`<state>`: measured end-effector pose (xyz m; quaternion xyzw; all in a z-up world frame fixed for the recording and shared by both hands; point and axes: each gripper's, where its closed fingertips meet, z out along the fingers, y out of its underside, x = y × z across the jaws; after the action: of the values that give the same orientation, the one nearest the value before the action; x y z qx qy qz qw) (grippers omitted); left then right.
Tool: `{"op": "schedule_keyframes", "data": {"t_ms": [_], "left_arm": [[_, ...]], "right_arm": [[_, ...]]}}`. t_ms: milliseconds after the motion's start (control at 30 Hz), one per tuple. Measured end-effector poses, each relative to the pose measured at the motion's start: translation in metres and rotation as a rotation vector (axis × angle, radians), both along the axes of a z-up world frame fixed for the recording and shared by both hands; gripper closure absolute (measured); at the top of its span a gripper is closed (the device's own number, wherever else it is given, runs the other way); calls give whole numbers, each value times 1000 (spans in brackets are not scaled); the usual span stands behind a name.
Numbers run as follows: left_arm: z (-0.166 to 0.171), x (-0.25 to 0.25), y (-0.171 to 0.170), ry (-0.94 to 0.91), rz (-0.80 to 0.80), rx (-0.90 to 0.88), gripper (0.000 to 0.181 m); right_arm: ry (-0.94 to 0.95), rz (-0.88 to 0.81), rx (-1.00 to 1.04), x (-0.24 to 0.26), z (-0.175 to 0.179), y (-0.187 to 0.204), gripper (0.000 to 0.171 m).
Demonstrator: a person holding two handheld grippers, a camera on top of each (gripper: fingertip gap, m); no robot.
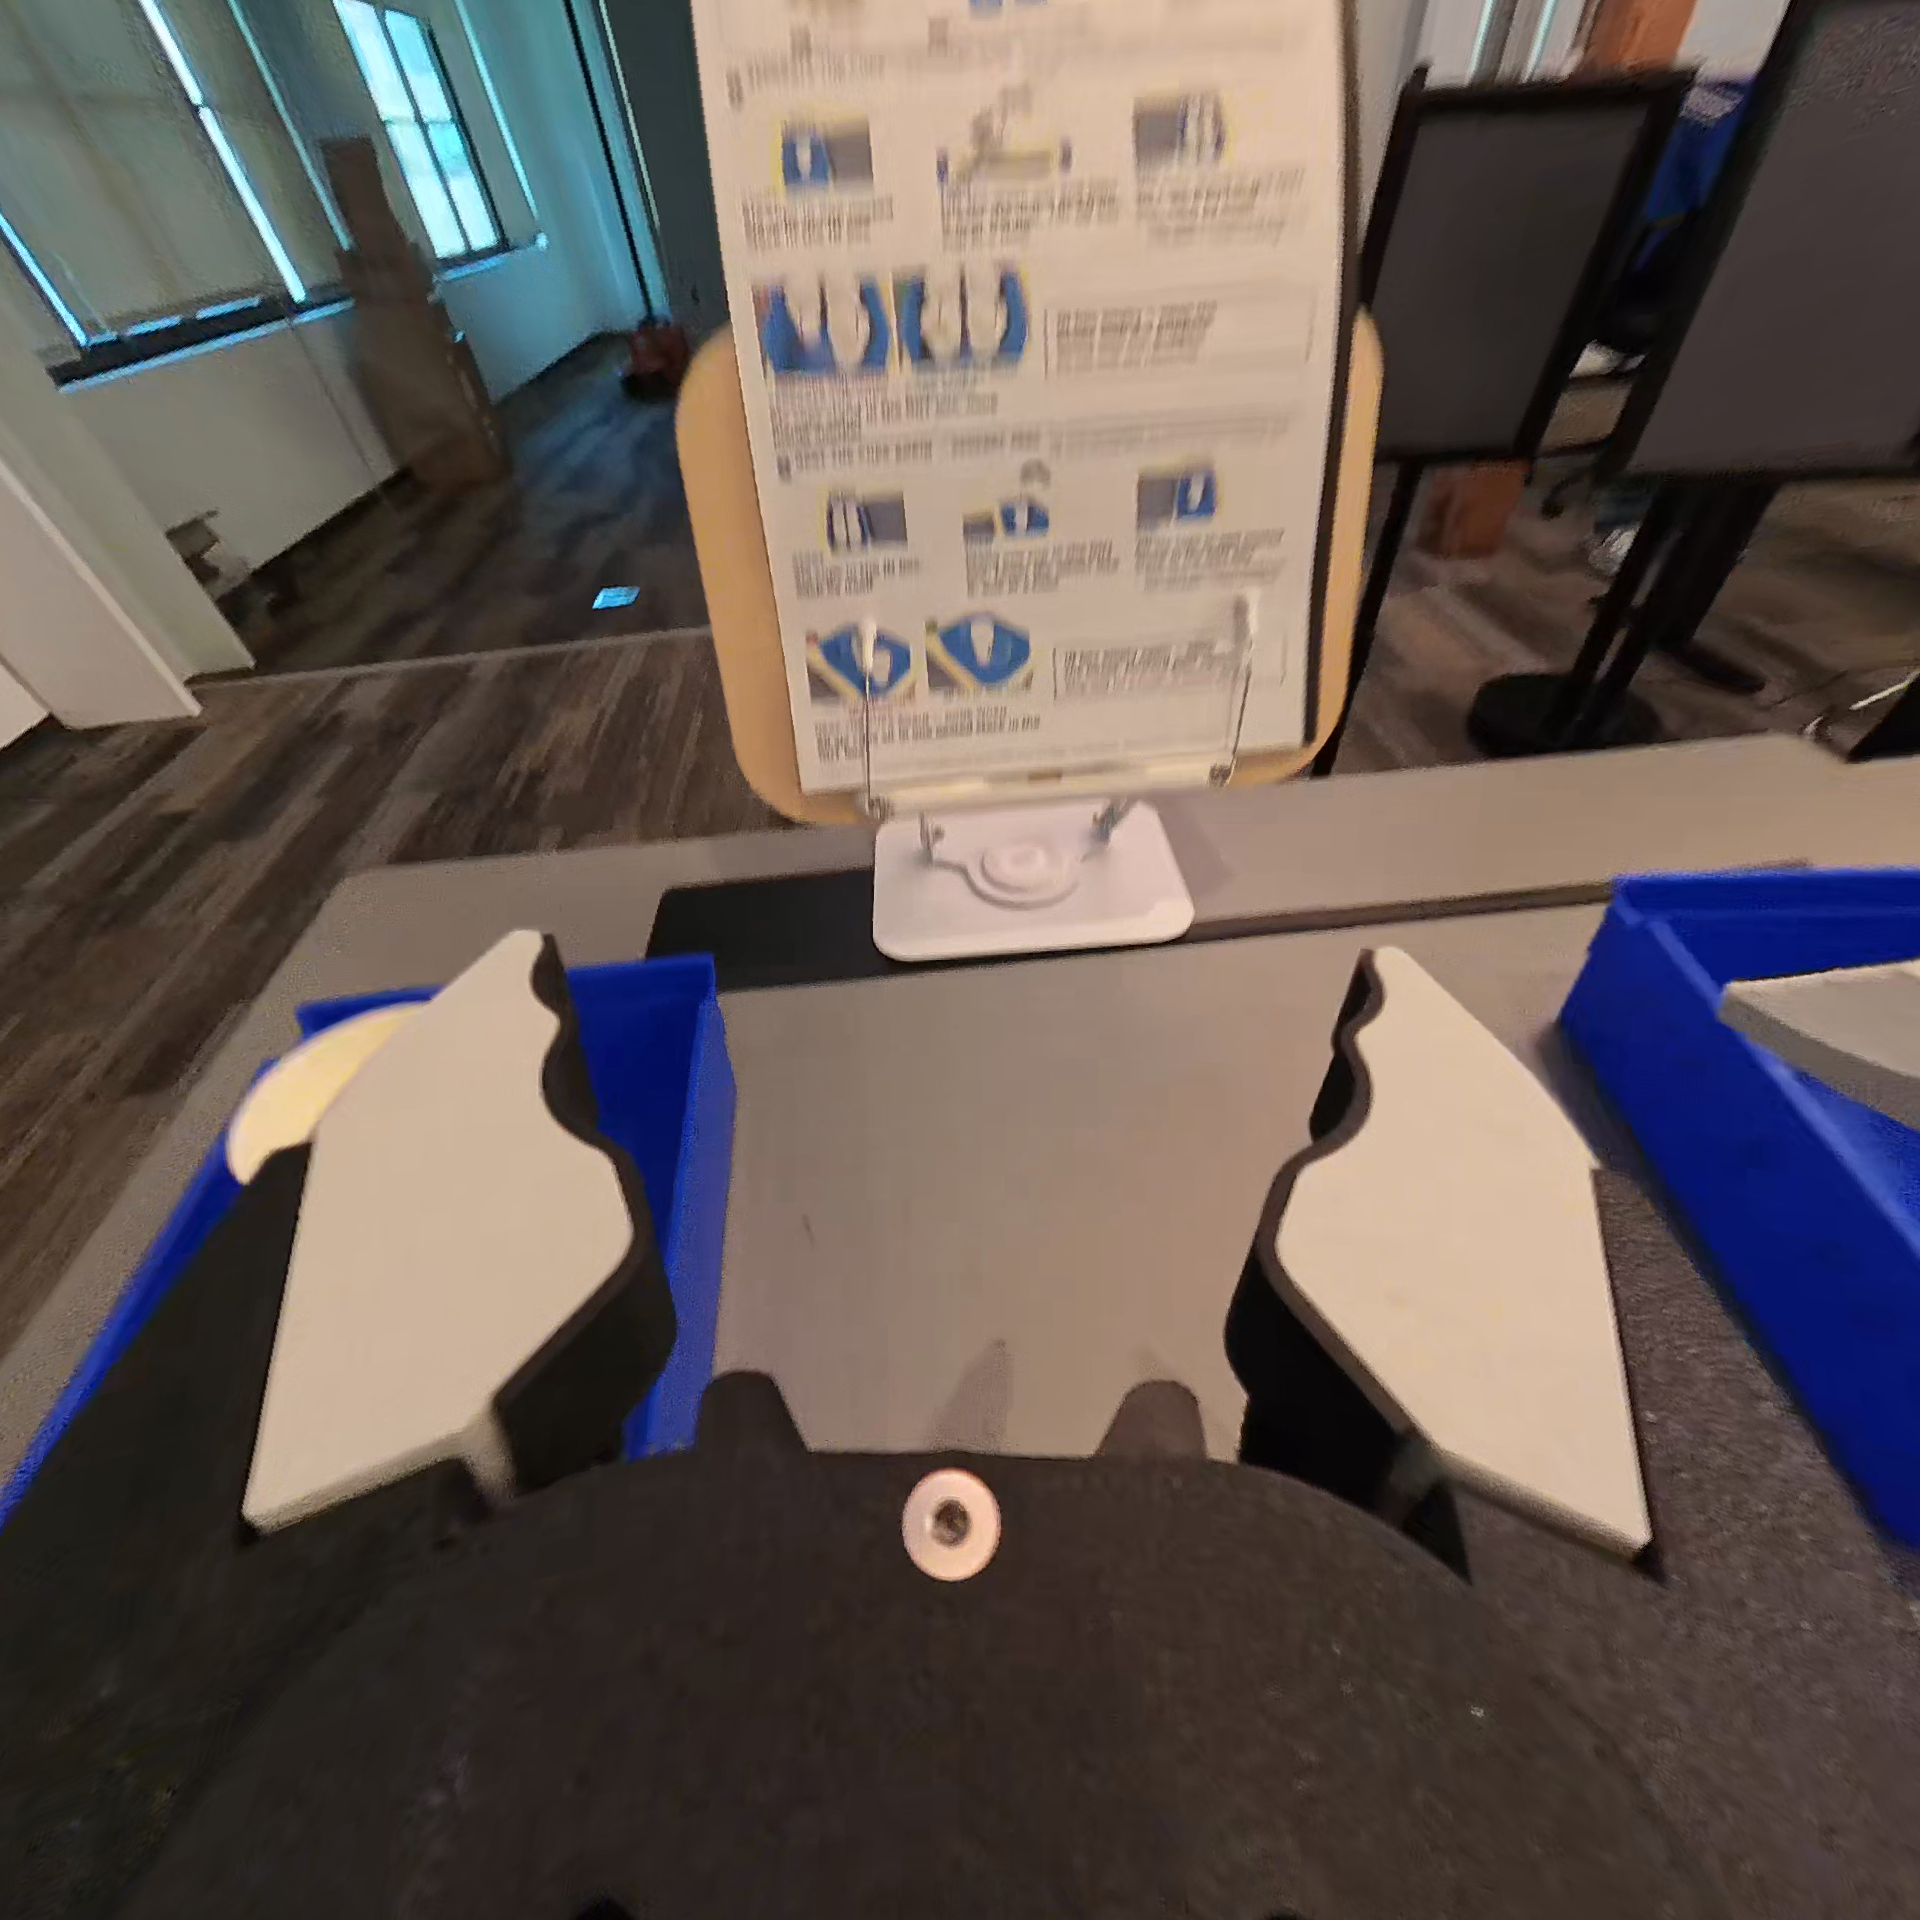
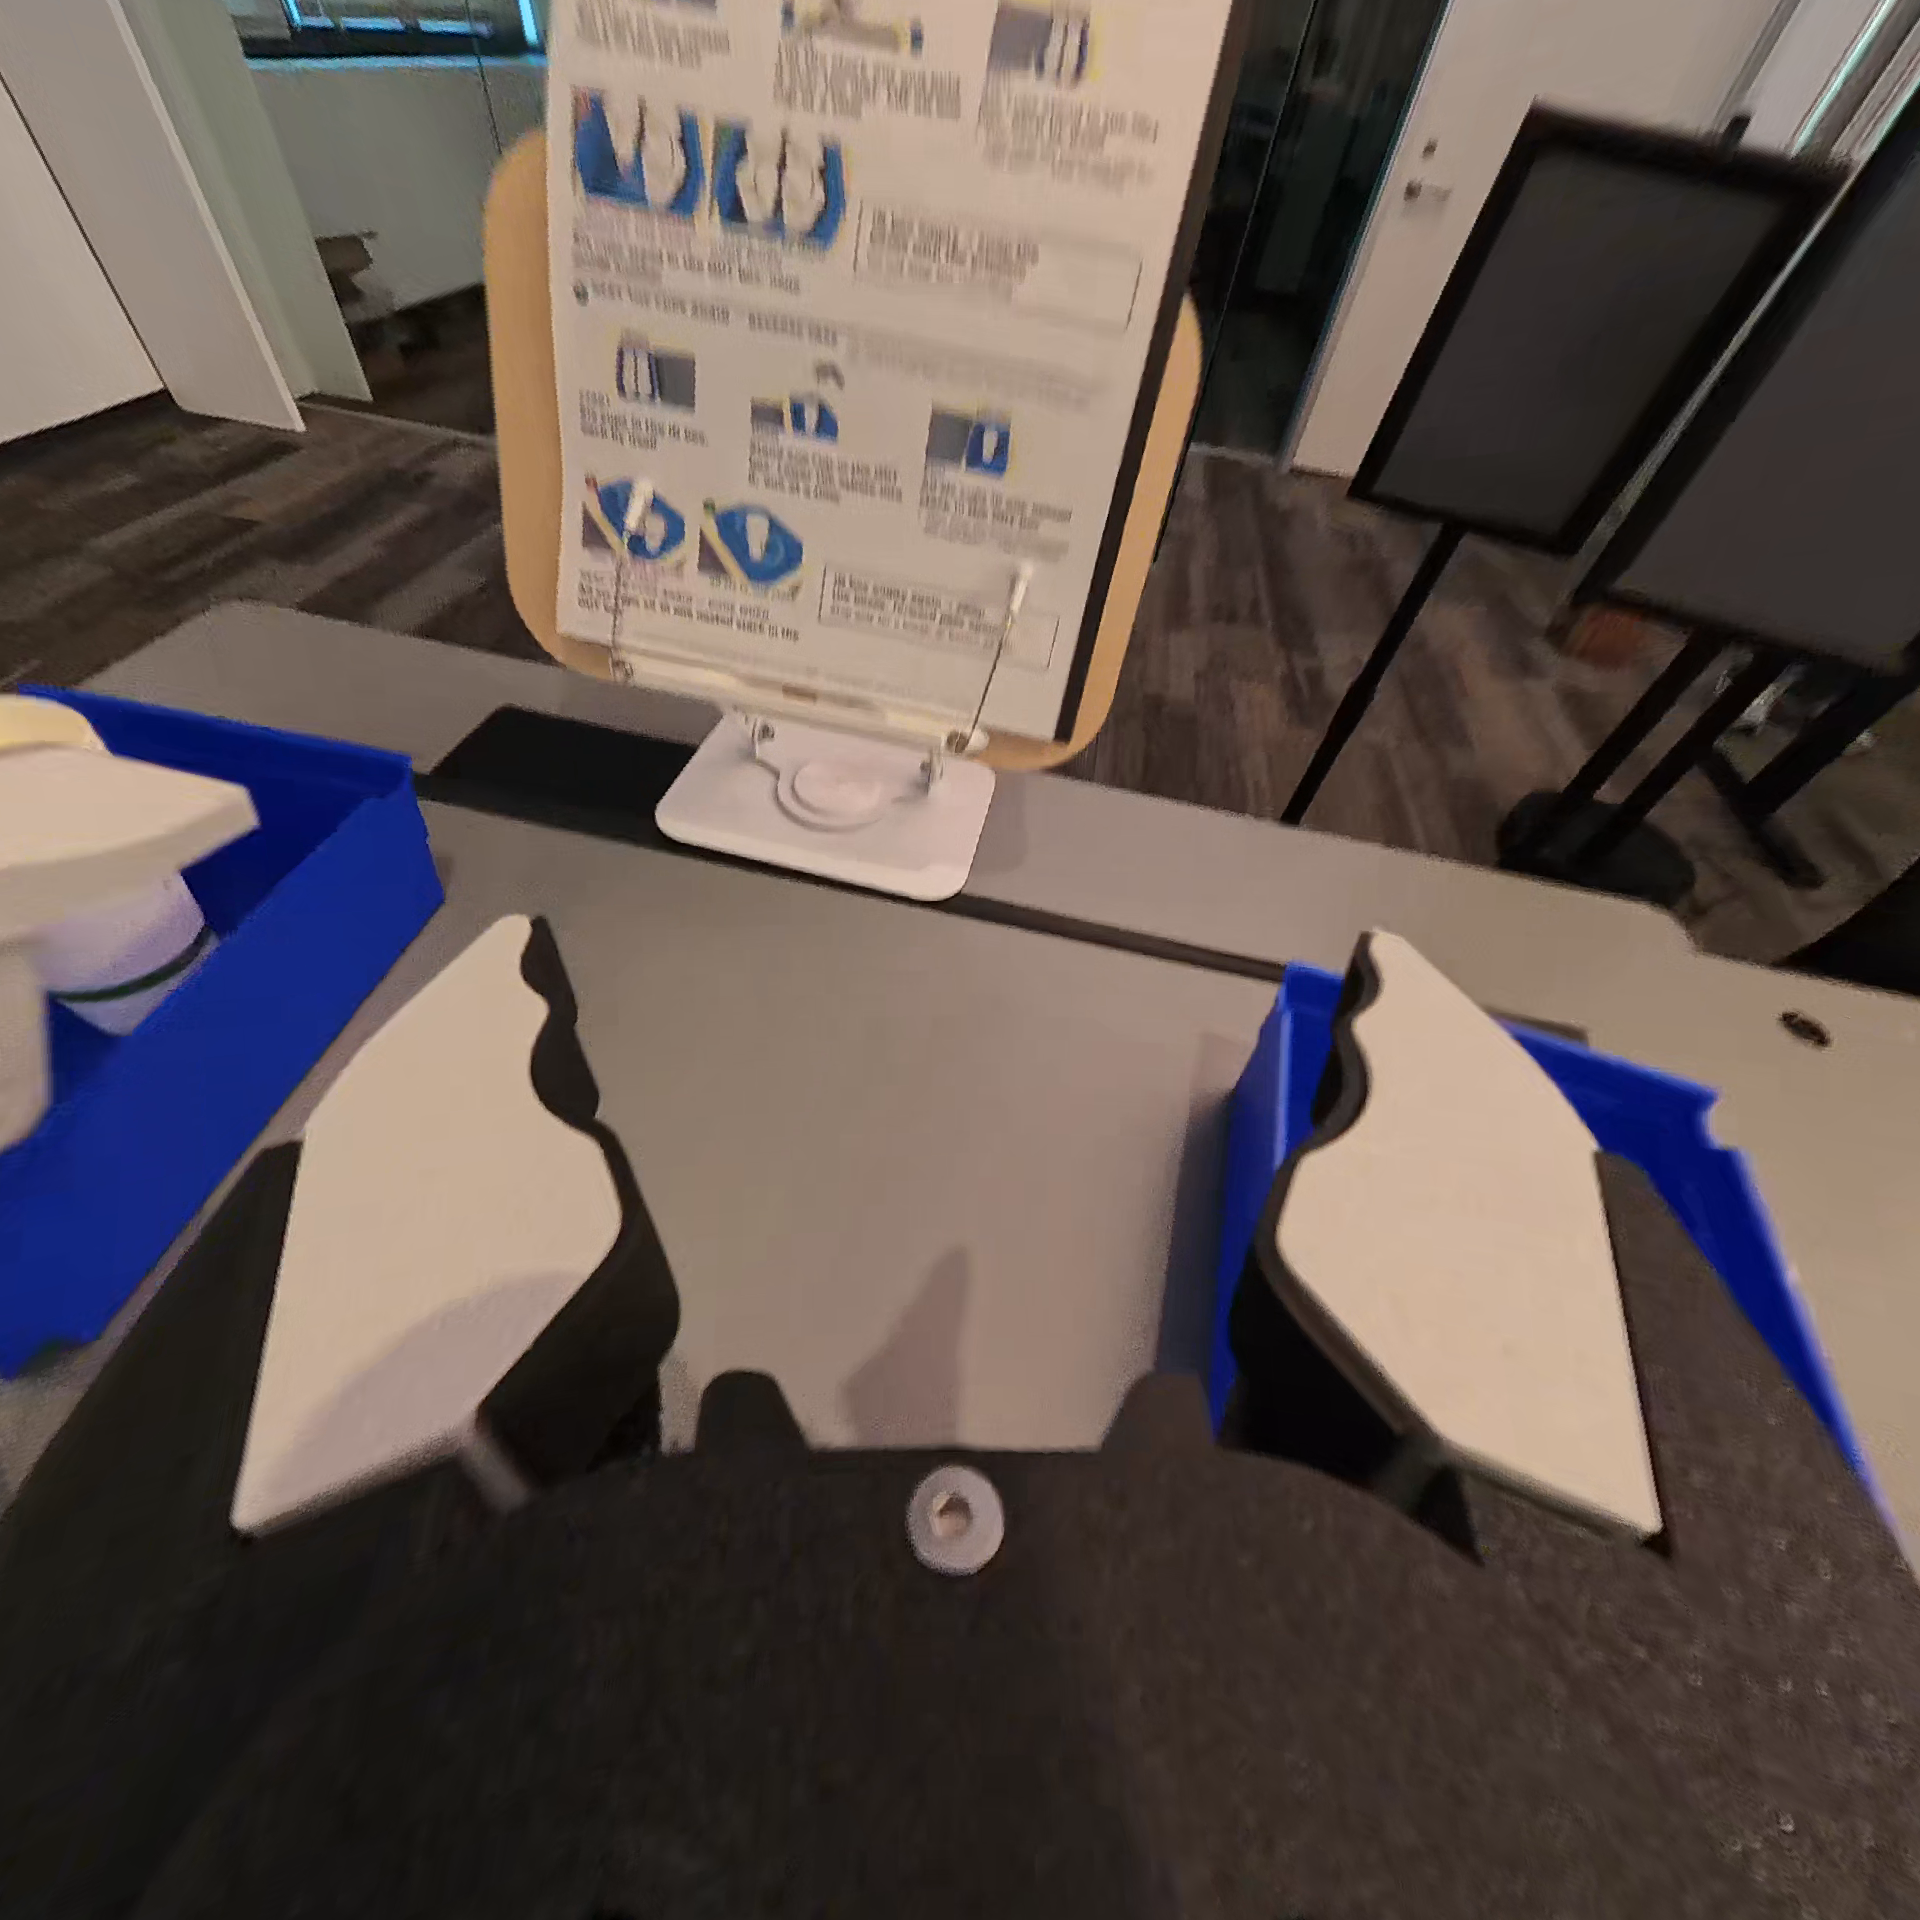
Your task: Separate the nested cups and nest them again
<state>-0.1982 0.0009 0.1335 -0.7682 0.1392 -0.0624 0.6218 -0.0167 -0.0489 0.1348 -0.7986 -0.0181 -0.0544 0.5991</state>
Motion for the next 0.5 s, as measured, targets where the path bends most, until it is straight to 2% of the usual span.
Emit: {"op": "schedule_keyframes", "data": {"t_ms": [233, 367, 500], "left_arm": [[-128, 2, 12, 40, 74, -184, 47], [-178, -1, 11, 34, 107, -267, 47], [-209, -4, 6, 24, 137, -315, 45]], "right_arm": [[50, -99, -131, 17, -107, 9, 38], [115, -117, -213, 17, -159, 9, 37], [129, -143, -265, 16, -197, 7, 36]]}}
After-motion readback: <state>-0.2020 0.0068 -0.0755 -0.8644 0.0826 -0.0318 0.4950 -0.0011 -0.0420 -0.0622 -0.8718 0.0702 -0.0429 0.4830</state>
